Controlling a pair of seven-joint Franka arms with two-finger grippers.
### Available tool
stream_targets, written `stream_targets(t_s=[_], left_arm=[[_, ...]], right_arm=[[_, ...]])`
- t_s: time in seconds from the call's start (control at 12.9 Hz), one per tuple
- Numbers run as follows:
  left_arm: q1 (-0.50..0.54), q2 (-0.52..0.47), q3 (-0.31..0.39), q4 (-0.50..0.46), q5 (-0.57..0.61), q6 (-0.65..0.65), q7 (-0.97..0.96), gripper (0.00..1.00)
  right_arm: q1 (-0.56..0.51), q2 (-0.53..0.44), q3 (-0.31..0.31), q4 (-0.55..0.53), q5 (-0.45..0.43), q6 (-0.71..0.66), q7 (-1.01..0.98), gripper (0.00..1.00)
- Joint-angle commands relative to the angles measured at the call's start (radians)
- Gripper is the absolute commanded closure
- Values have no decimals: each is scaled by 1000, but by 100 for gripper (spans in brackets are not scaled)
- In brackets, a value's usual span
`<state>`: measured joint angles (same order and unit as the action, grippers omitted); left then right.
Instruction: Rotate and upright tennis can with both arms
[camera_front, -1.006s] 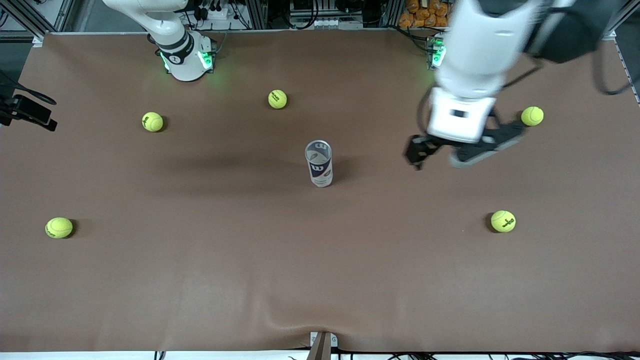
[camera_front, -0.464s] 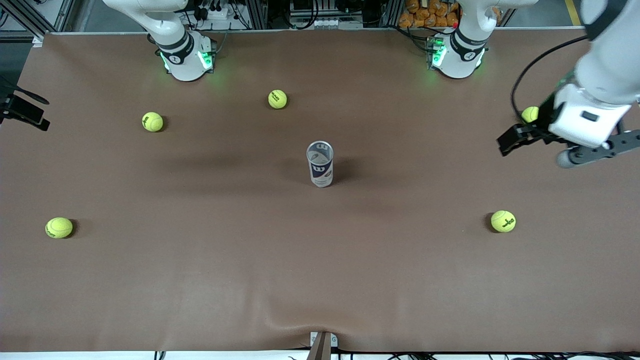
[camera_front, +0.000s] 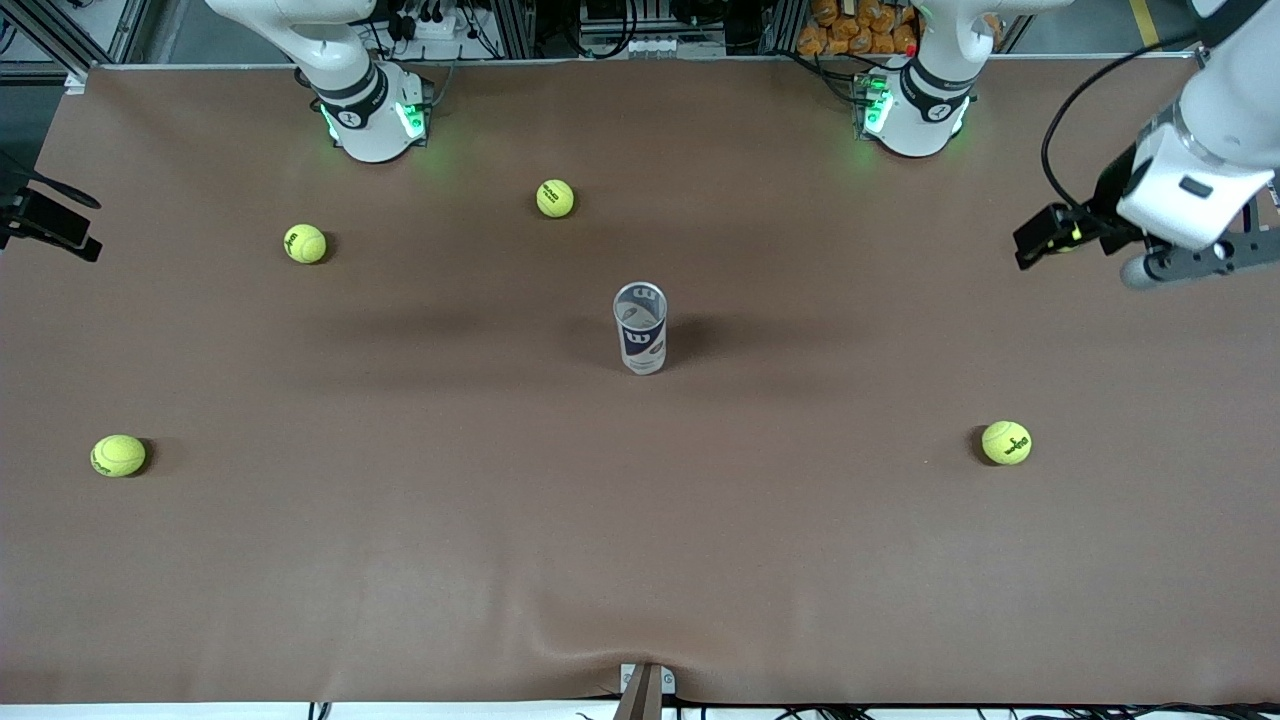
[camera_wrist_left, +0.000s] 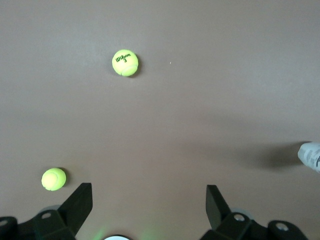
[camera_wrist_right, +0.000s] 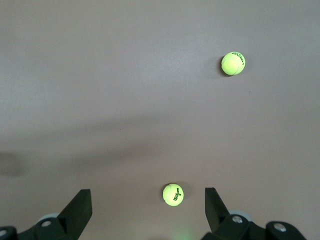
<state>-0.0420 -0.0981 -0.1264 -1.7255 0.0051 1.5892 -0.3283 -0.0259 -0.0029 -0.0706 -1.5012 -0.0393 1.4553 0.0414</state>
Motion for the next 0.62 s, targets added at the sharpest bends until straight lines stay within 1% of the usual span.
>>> stream_targets(t_s=[0.0, 0.15, 0.54], left_arm=[[19, -66, 2, -77, -20, 34, 66, 0], [66, -69, 2, -72, -22, 32, 129, 0], [73, -98, 4, -56, -22, 11, 144, 0]], right_arm=[[-3, 4, 6, 18, -10, -15, 8, 0], [-2, 4, 8, 18, -10, -13, 8, 0], [-2, 1, 8, 18, -10, -39, 6, 0]])
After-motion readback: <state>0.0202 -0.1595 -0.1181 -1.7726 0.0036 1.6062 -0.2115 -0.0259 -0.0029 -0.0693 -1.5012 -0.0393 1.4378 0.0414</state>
